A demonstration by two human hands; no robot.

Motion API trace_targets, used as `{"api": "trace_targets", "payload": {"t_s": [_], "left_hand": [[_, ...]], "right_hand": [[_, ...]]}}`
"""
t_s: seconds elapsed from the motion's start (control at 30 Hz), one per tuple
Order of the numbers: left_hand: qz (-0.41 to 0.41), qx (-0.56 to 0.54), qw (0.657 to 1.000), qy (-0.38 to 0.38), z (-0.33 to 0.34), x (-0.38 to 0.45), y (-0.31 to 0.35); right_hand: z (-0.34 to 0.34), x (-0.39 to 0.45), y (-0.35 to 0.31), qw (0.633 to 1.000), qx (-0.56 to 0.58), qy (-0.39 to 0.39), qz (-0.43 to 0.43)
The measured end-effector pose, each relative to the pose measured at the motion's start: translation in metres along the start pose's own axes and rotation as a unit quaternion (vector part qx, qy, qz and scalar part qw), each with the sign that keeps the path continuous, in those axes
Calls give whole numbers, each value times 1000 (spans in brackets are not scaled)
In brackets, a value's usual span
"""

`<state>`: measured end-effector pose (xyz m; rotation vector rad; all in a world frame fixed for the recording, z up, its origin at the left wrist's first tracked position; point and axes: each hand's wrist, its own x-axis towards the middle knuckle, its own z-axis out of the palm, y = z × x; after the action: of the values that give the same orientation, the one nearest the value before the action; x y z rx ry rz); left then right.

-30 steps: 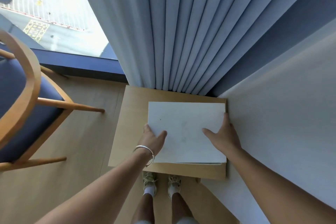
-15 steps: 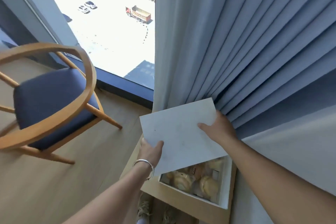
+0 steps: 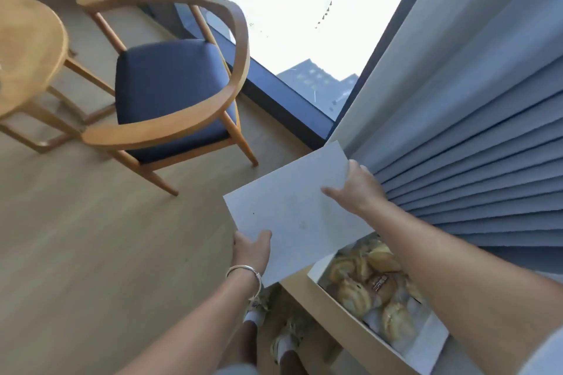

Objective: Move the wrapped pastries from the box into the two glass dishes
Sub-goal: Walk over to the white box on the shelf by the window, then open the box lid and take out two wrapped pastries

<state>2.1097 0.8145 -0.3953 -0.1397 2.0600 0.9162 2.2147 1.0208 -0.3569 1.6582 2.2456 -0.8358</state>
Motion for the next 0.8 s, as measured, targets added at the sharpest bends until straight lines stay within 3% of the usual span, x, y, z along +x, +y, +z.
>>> {"api": "trace_targets", "payload": {"t_s": [0.47, 0.8], "left_hand": [[-183, -156, 971, 3, 85, 52, -66], [-179, -99, 978, 44, 115, 75, -98]], "right_hand": [[96, 111, 14, 986, -129, -71, -75], [136, 136, 48, 990, -89, -84, -68]]}}
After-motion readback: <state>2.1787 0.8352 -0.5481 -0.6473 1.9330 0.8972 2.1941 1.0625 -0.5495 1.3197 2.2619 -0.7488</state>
